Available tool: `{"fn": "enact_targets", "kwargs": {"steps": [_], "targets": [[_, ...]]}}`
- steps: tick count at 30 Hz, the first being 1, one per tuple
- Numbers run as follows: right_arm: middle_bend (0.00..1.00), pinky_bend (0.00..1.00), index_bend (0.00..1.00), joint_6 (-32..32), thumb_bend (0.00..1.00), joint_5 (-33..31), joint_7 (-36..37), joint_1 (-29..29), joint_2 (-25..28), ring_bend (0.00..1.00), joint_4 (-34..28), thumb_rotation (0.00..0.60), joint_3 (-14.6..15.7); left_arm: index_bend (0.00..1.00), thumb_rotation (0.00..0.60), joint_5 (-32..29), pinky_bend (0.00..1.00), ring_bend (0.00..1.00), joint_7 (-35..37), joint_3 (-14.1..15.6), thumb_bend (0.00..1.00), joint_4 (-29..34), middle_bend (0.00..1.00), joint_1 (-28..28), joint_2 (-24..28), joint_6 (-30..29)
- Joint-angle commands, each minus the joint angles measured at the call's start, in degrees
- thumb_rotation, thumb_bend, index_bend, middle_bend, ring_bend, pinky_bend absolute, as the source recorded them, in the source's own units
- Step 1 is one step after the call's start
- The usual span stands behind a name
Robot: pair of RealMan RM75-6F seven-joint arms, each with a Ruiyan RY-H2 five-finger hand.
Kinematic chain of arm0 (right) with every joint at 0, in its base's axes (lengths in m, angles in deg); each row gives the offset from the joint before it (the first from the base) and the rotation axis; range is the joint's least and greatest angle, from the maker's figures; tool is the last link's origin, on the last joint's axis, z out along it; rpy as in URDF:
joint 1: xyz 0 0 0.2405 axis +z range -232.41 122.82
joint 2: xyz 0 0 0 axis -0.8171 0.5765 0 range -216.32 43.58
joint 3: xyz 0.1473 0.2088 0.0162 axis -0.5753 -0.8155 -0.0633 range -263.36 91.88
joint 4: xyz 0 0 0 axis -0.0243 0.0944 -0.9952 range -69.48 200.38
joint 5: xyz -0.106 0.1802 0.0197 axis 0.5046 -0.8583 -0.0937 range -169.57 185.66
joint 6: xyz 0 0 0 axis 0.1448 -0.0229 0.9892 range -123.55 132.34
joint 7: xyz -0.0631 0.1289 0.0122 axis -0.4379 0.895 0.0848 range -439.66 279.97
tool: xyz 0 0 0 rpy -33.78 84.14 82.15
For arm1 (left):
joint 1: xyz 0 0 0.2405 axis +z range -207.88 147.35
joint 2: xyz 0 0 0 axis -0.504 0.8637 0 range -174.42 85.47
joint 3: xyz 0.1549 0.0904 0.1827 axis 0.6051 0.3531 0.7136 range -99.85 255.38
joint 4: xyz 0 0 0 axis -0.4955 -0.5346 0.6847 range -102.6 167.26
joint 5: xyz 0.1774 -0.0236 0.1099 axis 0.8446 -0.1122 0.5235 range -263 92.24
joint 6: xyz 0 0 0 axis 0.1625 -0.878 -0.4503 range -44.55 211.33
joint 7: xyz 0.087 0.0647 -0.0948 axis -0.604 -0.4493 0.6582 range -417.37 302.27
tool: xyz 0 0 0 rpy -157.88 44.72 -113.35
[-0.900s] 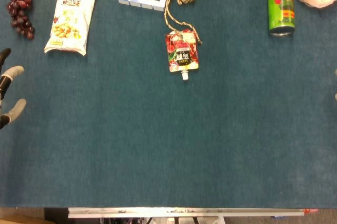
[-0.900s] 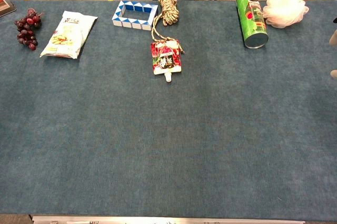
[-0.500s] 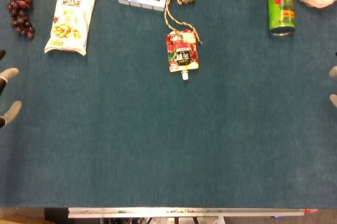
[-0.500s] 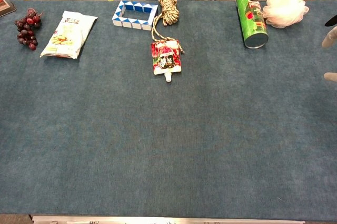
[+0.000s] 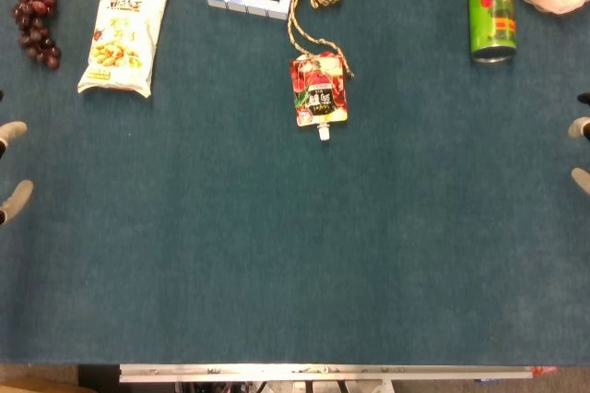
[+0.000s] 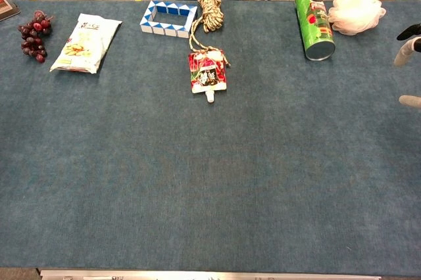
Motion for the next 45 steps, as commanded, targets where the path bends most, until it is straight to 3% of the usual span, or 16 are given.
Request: {"fn": "enact_targets", "kwargs": {"steps": [1,12,17,21,23,27,29,33,36,37,39,41,45], "targets": [[0.27,0.47,0.46,-0.23,0.0,-0.02,-0.01,-0.09,0.09,0.22,-0.09,0.6,-0.04,0.3,0.6,0.09,0.17,0.13,0.09,-0.04,0.16,0.04,0.13,-0.08,-0.08,0.08],[0.27,0.48,0.46,-1.83,0.0,0.74,0.47,-0.6,0.65,0.22,-0.51,0.6,0.08,0.3,0.6,0.83,0.18,0.17,1.15,0.14,0.16,-0.59,0.14,-0.75,-0.58,0.98],[0.27,0.49,0.46,-3.04,0.01,1.36,0.87,-0.87,0.7,0.22,-0.34,0.6,-0.03,0.3,0.6,1.05,0.23,0.3,1.82,0.15,0.16,-1.11,0.16,-1.04,-0.94,1.22],[0.27,0.51,0.46,-3.56,0.03,1.92,1.07,-0.84,0.53,0.24,0.21,0.6,-0.07,0.3,0.6,1.12,0.31,0.43,2.01,0.12,0.16,-1.33,0.16,-1.13,-1.11,1.22],[0.27,0.56,0.46,-3.77,0.03,2.14,1.23,-0.83,0.42,0.28,0.52,0.6,-0.08,0.3,0.6,1.31,0.4,0.49,2.21,-0.03,0.16,-1.49,0.16,-1.13,-1.23,0.77],[0.27,0.78,0.46,-3.66,0.09,2.22,1.45,-0.69,0.36,0.5,0.78,0.6,-0.12,0.3,0.6,1.91,0.6,0.63,2.97,-0.26,0.16,-2.11,0.16,-1.08,-1.68,-0.44],[0.27,0.86,0.46,-3.72,0.15,2.35,1.36,-0.67,0.29,0.64,0.95,0.6,-0.09,0.3,0.6,2.27,0.69,0.72,3.32,-0.34,0.16,-2.61,0.16,-1.09,-1.98,-1.02],[0.27,0.96,0.46,-4.24,0.31,2.61,1.07,-0.76,-0.04,0.79,1.24,0.6,-0.19,0.3,0.6,2.61,0.81,0.82,3.69,-0.61,0.25,-3.46,0.16,-1.13,-2.56,-1.87],[0.27,1.0,0.46,-4.68,0.63,2.61,0.68,-0.87,-0.37,0.9,1.61,0.6,-0.38,0.25,0.6,2.41,0.86,0.87,3.36,-0.68,0.4,-3.7,0.15,-1.04,-2.8,-1.97],[0.28,1.0,0.46,-4.78,0.79,2.61,0.44,-0.93,-0.47,0.93,1.66,0.6,-0.39,0.2,0.6,2.33,0.88,0.88,3.41,-0.54,0.49,-3.56,0.13,-1.05,-2.7,-1.66],[0.28,1.0,0.43,-5.32,0.97,2.67,-0.6,-1.09,-0.82,0.97,2.01,0.6,-0.61,0.14,0.6,2.03,0.89,0.9,2.75,-0.29,0.64,-3.15,0.1,-1.07,-2.39,-0.86],[0.26,1.0,0.39,-5.95,1.0,2.96,-1.22,-1.17,-1.28,0.98,2.5,0.6,-0.79,0.1,0.6,1.6,0.9,0.9,1.57,-0.11,0.81,-2.63,0.05,-1.05,-2.14,-0.03],[0.22,1.0,0.35,-6.59,1.0,3.12,-1.27,-1.29,-1.64,0.98,2.99,0.6,-0.97,0.09,0.6,1.36,0.91,0.92,0.77,0.0,0.91,-2.04,0.0,-1.15,-1.94,0.64]]}}
